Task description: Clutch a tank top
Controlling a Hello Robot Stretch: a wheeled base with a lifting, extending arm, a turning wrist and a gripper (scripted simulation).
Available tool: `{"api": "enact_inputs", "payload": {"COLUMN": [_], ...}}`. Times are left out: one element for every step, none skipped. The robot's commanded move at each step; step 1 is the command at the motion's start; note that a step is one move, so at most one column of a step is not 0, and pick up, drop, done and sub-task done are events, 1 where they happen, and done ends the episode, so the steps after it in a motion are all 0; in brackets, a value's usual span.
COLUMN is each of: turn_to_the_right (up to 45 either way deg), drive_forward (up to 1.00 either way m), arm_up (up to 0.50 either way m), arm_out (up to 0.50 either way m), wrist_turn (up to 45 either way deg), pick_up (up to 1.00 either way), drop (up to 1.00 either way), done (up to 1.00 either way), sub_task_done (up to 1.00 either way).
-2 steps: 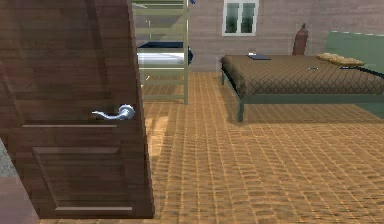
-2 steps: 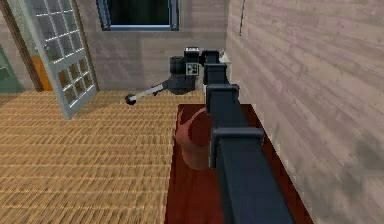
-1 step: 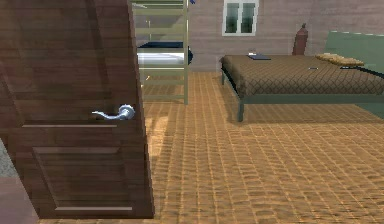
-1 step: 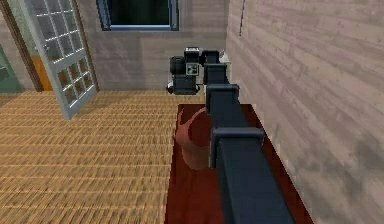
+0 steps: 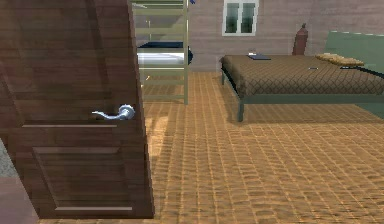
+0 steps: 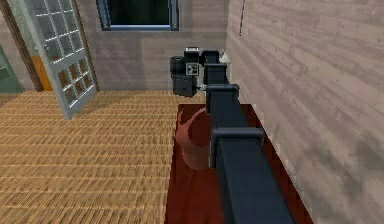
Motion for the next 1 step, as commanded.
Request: {"api": "enact_inputs", "payload": {"turn_to_the_right": [0.0], "drive_forward": [0.0], "arm_up": [-0.28], "arm_out": [0.0], "wrist_turn": [0.0], "pick_up": [0.0], "drop": [0.0], "done": [0.0], "sub_task_done": [0.0]}}
